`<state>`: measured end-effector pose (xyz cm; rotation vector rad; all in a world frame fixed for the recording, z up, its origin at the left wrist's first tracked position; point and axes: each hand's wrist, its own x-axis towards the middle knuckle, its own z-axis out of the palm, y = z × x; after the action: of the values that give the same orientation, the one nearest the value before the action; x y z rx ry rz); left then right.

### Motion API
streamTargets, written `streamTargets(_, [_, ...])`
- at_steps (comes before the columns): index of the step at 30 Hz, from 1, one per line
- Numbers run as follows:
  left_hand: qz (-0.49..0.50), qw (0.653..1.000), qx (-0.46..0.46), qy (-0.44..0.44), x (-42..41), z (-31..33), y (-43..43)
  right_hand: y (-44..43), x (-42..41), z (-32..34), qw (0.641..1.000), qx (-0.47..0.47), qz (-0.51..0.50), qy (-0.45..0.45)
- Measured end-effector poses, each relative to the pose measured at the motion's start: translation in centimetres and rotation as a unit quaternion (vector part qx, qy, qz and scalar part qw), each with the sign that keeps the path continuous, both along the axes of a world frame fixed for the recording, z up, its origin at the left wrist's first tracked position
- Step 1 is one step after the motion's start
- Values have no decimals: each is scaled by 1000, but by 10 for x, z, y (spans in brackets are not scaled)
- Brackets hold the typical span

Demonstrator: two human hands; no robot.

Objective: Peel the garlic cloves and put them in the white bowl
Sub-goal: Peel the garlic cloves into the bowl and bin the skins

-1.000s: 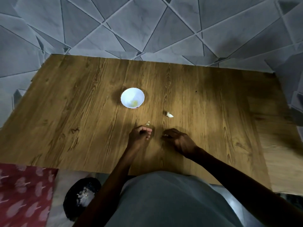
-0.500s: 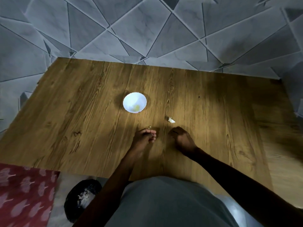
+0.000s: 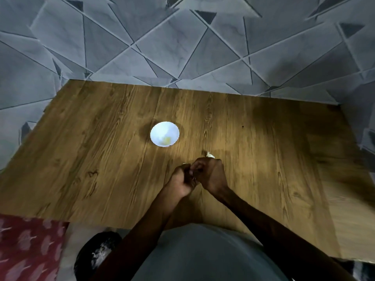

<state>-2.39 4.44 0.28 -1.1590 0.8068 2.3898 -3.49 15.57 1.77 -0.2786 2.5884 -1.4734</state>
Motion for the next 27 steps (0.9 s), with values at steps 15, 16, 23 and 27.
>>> streamTargets(15, [51,997,51,-6,-9,4,-29,37,-26,-10,999,-12,-44,-28])
streamTargets(16, [54,997,50,-5,-9,5,-35,40,-24,-14,1000,23,-12,-7])
streamTargets(23, [69,997,24,-2,-6,8,-58,32,2,-37,975,176,135,-6])
streamTargets(27, [63,998,22,-3,-3,4,-57,28,9,-43,952,235,182,73])
